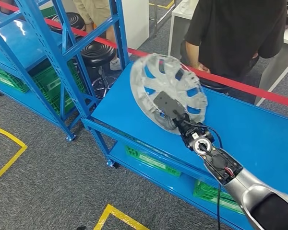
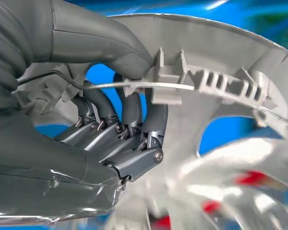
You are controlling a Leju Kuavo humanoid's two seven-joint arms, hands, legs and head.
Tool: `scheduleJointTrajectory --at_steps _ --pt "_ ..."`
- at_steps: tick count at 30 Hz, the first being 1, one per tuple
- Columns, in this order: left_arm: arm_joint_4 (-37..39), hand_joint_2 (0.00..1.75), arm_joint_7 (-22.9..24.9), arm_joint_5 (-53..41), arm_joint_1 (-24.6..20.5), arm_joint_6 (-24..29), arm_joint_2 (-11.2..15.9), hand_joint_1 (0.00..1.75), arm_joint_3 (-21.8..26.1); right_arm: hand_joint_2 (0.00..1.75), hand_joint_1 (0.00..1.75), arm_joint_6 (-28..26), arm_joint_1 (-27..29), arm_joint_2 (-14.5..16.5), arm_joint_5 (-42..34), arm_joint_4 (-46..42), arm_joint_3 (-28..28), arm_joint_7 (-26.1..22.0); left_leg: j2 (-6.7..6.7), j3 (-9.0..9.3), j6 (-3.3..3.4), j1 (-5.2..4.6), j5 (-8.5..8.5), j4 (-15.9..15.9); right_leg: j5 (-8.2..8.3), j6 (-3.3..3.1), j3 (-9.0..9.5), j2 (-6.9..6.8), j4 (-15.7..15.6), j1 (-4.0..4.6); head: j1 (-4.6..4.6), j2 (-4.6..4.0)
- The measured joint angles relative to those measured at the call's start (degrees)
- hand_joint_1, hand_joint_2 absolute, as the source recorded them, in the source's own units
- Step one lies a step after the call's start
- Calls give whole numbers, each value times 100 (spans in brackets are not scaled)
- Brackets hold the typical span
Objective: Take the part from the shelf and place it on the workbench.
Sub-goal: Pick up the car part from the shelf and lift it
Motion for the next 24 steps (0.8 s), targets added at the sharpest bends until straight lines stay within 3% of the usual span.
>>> scheduleJointTrajectory --at_steps 11,14,19,24 --pt "0 175 41 4 9 74 -4 0 34 175 164 -61 -7 119 -1402 -1637 -448 -701 -3 -2 -2 0 -1 -5 -4 -2 -3 -9 0 1 -5 0" --pt "0 175 52 -3 9 90 -9 0 35 175 164 277 3 143 -2211 -1905 -546 -1013 -1 -3 -5 0 -4 -5 -4 -2 -5 -2 0 -1 -2 1" --pt "0 175 52 -17 8 102 -26 0 34 175 164 1324 71 228 -3864 -2178 -632 -1687 0 -2 -5 -1 -4 -5 -5 -1 -5 -2 0 -2 -2 0" --pt "0 175 52 -18 6 105 -43 0 34 175 164 1670 134 310 -4260 -2303 -628 -1853 -3 -2 -5 0 -4 -6 -7 0 -4 -8 0 -1 -4 0"
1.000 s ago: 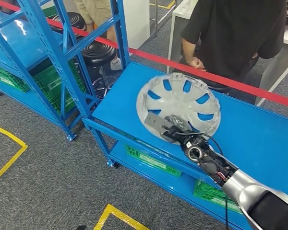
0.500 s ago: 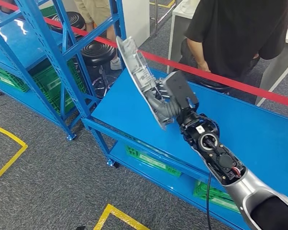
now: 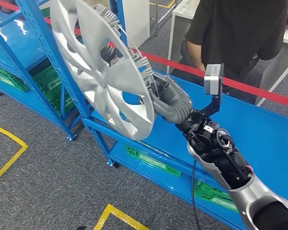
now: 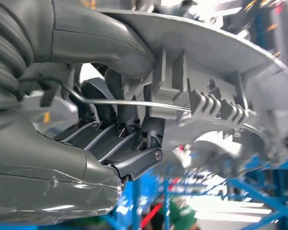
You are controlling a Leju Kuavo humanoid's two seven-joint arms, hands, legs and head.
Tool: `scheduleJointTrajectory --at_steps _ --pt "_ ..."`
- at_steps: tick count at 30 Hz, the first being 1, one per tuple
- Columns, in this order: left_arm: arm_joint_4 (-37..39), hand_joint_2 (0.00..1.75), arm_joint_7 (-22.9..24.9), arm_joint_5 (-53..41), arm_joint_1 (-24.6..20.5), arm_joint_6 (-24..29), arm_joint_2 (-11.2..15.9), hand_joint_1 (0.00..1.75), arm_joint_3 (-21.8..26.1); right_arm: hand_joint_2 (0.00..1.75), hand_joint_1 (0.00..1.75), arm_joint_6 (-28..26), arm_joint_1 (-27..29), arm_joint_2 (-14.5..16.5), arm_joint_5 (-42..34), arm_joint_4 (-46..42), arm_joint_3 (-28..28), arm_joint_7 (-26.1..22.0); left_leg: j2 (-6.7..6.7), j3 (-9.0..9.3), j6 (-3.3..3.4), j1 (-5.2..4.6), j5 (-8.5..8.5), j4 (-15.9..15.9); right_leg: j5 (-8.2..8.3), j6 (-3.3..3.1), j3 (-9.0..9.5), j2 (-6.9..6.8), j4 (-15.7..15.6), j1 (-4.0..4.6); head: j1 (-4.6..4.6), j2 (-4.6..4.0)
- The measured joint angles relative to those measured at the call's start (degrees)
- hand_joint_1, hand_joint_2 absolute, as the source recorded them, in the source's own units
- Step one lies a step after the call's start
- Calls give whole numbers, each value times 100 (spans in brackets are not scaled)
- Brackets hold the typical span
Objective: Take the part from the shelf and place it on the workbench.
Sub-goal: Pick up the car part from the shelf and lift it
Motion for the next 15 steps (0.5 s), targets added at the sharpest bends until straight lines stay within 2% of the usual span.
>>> scheduleJointTrajectory --at_steps 15 --pt "0 175 -15 26 -5 -1 -22 0 0 175 164 772 193 323 3 146 101 -249 1 -3 0 -1 -1 0 -1 0 -1 1 0 -1 5 1"
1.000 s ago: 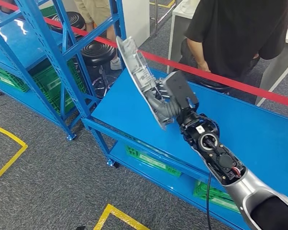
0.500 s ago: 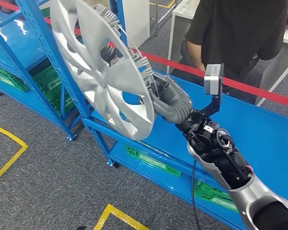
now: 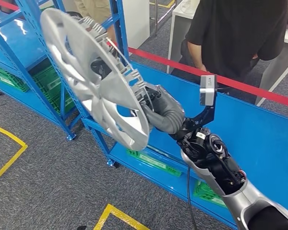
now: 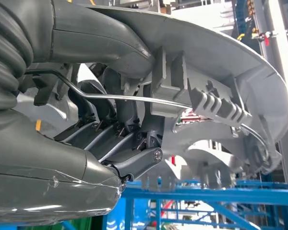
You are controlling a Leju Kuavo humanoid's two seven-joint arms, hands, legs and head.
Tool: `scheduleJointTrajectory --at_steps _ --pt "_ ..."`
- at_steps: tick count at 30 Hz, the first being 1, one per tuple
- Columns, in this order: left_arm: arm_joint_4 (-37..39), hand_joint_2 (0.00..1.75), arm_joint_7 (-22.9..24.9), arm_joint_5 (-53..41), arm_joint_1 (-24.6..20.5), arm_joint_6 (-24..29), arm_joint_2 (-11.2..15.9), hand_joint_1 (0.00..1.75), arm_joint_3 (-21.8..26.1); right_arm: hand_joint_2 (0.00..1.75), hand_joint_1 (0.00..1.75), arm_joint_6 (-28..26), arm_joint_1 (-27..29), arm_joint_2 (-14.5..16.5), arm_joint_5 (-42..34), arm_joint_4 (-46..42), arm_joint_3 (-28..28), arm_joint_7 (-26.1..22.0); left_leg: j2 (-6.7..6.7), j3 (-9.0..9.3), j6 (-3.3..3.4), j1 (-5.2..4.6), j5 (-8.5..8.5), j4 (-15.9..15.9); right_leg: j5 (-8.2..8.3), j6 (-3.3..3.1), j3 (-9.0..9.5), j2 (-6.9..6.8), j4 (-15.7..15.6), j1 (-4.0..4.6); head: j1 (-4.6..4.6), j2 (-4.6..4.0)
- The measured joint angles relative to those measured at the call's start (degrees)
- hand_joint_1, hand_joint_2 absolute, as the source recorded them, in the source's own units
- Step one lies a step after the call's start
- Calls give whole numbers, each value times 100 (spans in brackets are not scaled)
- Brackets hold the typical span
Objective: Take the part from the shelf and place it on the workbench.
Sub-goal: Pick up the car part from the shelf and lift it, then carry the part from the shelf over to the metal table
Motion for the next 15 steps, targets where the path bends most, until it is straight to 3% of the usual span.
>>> scheduleJointTrajectory --at_steps 2,5,6,8,9,10,11,12,14,15 --pt "0 175 -3 -3 1 -1 4 0 0 175 164 86 3 41 -8 40 19 -9 -2 5 38 -18 -22 -15 1 25 19 -10 -45 -10 -5 1" --pt "0 175 -4 -17 4 -7 -16 0 -2 175 164 285 4 108 -59 98 40 -29 -23 164 100 40 41 -270 -69 97 61 -17 -25 14 -11 0" --pt "0 175 -4 -30 0 -11 -25 0 -2 175 164 398 5 125 -112 124 47 -45 -35 222 100 76 78 -356 -197 132 -11 -11 172 9 1 0" --pt "0 175 1 -63 -10 -16 -32 0 -2 175 164 722 31 163 -298 196 64 -98 -74 260 92 119 103 -408 -583 227 -354 -2 900 -61 40 1" --pt "0 175 9 -79 -12 -17 -37 0 -2 175 164 891 59 194 -384 239 74 -130 -104 260 74 143 99 -404 -715 275 -534 -3 1247 -103 52 1" --pt "0 175 22 -89 -12 -18 -43 0 -2 175 164 1044 88 234 -446 288 89 -163 -145 260 47 171 90 -391 -739 325 -642 -3 1435 -150 62 1" --pt "0 175 37 -96 -13 -18 -49 0 -2 175 164 1162 112 280 -475 342 108 -192 -192 258 7 207 76 -366 -639 380 -638 -1 1394 -198 67 1" --pt "0 175 49 -103 -15 -19 -55 0 -2 175 164 1250 128 331 -484 398 132 -214 -246 255 -45 250 54 -323 -436 439 -514 15 1117 -250 74 0" --pt "1 175 65 -113 -34 -19 -50 0 -2 175 164 1349 146 433 -476 502 192 -233 -362 221 -173 317 -16 -179 -65 553 -146 200 348 -341 112 0" --pt "2 175 69 -116 -48 -19 -42 0 -3 175 164 1380 154 479 -468 546 221 -233 -413 192 -231 330 -43 -109 24 542 -26 284 109 -358 136 1"
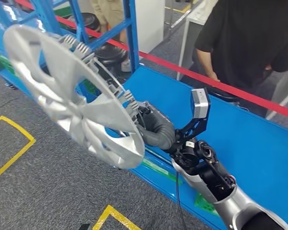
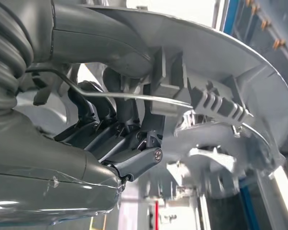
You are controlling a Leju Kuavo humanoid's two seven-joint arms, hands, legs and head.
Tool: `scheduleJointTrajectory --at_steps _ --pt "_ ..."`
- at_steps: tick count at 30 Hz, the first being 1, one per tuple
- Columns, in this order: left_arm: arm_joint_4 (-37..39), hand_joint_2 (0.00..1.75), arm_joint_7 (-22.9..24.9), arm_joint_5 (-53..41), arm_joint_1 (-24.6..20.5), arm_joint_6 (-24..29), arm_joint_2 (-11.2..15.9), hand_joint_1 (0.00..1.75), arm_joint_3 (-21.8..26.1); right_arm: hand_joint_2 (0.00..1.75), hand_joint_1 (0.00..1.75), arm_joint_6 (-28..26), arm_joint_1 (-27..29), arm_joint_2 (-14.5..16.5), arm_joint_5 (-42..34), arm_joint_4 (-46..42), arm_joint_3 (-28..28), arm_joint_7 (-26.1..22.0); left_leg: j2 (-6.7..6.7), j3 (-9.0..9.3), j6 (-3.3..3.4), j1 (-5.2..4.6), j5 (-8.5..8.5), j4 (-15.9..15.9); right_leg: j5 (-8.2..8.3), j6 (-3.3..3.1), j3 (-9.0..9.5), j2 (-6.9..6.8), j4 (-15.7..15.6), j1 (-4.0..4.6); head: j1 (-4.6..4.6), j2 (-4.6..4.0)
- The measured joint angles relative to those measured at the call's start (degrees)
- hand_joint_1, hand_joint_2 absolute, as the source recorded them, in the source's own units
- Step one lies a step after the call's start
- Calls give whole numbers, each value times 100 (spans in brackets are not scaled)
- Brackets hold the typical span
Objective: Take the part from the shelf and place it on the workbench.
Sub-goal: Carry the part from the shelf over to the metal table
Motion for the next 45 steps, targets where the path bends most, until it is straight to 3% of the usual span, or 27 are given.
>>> scheduleJointTrajectory --at_steps 1,3,5,8,10,11,13,14,16,17,19,21,23,25,26,27,28,30,32,34,36,38,40,41,42,43,45 --pt "1 175 3 -2 -11 0 8 0 -1 175 164 22 7 48 10 40 29 3 -46 -28 -50 6 -10 46 13 -43 43 62 -92 2 4 -1" --pt "1 175 6 -4 -11 0 15 0 -3 175 164 54 8 146 23 112 80 12 -132 -69 -124 19 21 44 12 -210 22 -14 -42 41 -49 -1" --pt "1 175 12 -7 0 4 16 0 -4 175 164 67 1 241 26 172 119 17 3 -141 -164 19 -30 151 37 -317 41 -136 -40 58 -138 -1" --pt "2 175 25 -3 -21 13 16 0 -6 175 164 73 -6 328 30 253 146 18 424 -637 -159 -26 -521 1187 56 -409 45 -353 -53 111 -244 -2" --pt "1 175 25 1 -27 14 14 0 -6 175 164 73 -4 357 39 318 160 28 489 -971 -129 -35 -734 1852 41 -440 40 -505 -53 161 -250 -1" --pt "1 175 25 3 -24 16 13 0 -6 175 164 70 -4 372 44 348 165 36 503 -987 -100 -43 -691 1876 28 -455 46 -576 -53 182 -250 -1" --pt "2 175 30 6 -12 22 14 0 -7 175 164 62 -9 407 51 391 169 55 588 -678 -16 -85 -357 1254 -5 -470 75 -694 -54 206 -250 0" --pt "2 175 34 7 -4 26 16 0 -8 175 164 57 -17 423 53 408 170 65 731 -456 31 -136 -209 821 -26 -463 91 -741 -54 222 -250 -1" --pt "2 175 43 7 4 31 19 0 -11 175 164 50 -33 445 50 432 173 88 934 -194 100 -226 -72 270 -68 -429 112 -818 -61 254 -249 -1" --pt "2 175 45 7 6 32 19 0 -13 175 164 47 -39 451 47 443 176 102 957 -168 116 -260 -90 193 -87 -407 123 -865 -72 270 -245 -1" --pt "2 175 47 7 16 32 17 0 -13 175 164 44 -49 463 43 457 189 130 808 -158 138 -251 -88 151 -137 -366 160 -952 -87 272 -232 -1" --pt "2 175 48 7 21 32 10 0 -14 175 164 40 -65 475 43 474 214 150 674 -108 184 -218 -80 96 -315 -328 111 -752 158 250 -212 -2" --pt "2 175 48 4 5 32 -2 0 -15 175 164 36 -70 478 43 500 241 157 537 -75 232 -202 -80 74 -674 -300 -216 -420 904 230 -160 -1" --pt "2 175 46 1 -12 32 -19 0 -15 175 164 32 -65 477 44 531 263 158 377 -64 250 -203 -86 76 -908 -279 -626 -309 1627 229 -108 -1" --pt "2 175 45 1 -13 32 -26 0 -15 175 164 30 -63 477 45 546 274 158 292 -54 251 -203 -89 78 -855 -277 -717 -297 1709 229 -91 -2" --pt "2 175 37 1 -11 31 -30 0 -15 175 164 29 -64 477 45 560 283 158 205 -40 248 -203 -93 82 -675 -285 -692 -282 1543 229 -75 -2" --pt "2 175 21 3 -11 30 -32 0 -16 175 164 33 -67 477 45 571 291 157 119 -24 242 -201 -99 89 -408 -300 -571 -234 1176 228 -56 -1" --pt "2 175 -40 26 -21 28 -43 0 -16 175 164 64 -84 477 45 596 309 148 -38 -30 215 -199 -110 118 27 -352 -274 20 360 205 -29 0" --pt "2 175 -107 71 -31 29 -51 0 -14 175 164 117 -105 479 45 629 326 130 -160 -84 159 -182 -96 130 136 -397 -153 185 3 199 -34 0" --pt "2 175 -147 118 -1 48 -40 0 -10 175 164 171 -133 501 58 667 344 112 -249 -118 91 -167 -65 108 153 -441 -129 94 -61 200 -26 -1" --pt "0 175 -143 156 34 71 -31 0 -5 175 164 213 -174 553 86 712 364 97 -23 -198 28 -180 -161 266 194 -497 -67 -43 -149 176 -64 -2" --pt "-2 175 -77 189 30 79 -26 0 0 175 164 246 -212 592 111 759 385 77 351 -511 -48 -174 -476 896 209 -533 -24 -205 -201 179 -150 -1" --pt "-2 175 7 214 21 91 -18 0 12 175 164 269 -238 608 125 810 406 52 480 -914 -120 -139 -759 1655 191 -545 -19 -377 -205 193 -190 -1" --pt "-2 175 36 221 22 100 -13 0 22 175 164 275 -247 614 129 839 414 43 499 -1000 -142 -121 -770 1805 178 -543 -15 -461 -204 196 -198 -1" --pt "-2 175 56 230 24 111 -3 0 34 175 164 278 -258 621 129 868 420 36 518 -959 -155 -105 -678 1710 163 -533 -6 -539 -204 196 -203 -1" --pt "-2 175 68 241 27 121 9 0 46 175 164 282 -271 629 128 896 423 32 560 -790 -160 -92 -504 1385 146 -519 10 -609 -204 195 -207 -1" --pt "-1 175 79 276 37 141 36 0 63 175 164 309 -307 649 124 947 427 23 789 -323 -140 -101 -171 520 100 -470 47 -713 -199 218 -219 -2"
